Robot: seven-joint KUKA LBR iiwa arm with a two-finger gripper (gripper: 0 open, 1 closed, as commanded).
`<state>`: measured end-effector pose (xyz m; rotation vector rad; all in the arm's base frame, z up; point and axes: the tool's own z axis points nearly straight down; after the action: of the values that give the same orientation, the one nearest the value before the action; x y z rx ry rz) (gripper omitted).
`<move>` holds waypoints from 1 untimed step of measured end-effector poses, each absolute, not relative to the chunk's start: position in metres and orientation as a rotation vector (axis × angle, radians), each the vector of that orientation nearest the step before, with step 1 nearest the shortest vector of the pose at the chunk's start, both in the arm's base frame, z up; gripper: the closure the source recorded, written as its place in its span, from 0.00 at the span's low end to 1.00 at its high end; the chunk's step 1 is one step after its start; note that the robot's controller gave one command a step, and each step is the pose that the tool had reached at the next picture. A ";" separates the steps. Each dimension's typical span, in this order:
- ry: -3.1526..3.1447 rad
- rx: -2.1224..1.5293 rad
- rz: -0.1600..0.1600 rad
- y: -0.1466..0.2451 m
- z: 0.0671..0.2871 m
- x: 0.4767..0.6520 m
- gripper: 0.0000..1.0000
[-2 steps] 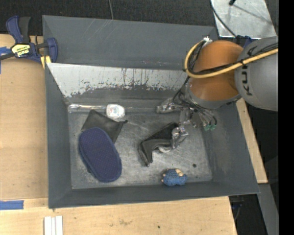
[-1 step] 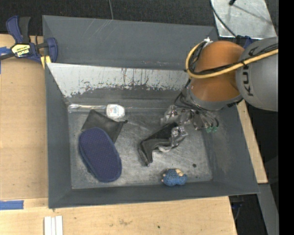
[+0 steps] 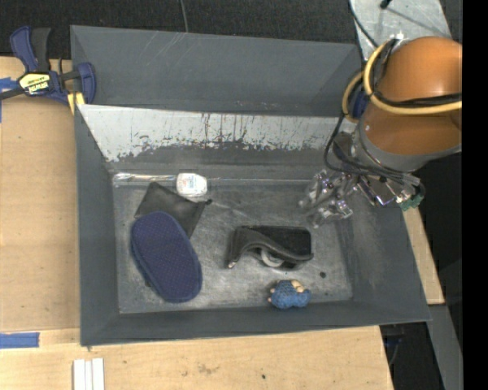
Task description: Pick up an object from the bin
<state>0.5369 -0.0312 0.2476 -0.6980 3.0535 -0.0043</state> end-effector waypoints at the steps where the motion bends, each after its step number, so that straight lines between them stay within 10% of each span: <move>1: 3.059 -0.696 0.000 -0.031 0.244 0.537 0.00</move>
Offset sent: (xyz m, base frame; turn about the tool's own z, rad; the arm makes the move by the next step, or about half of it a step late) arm 0.0000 0.0000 0.0000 0.0000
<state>0.5367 -0.0310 0.2441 -0.6965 3.0594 -0.0003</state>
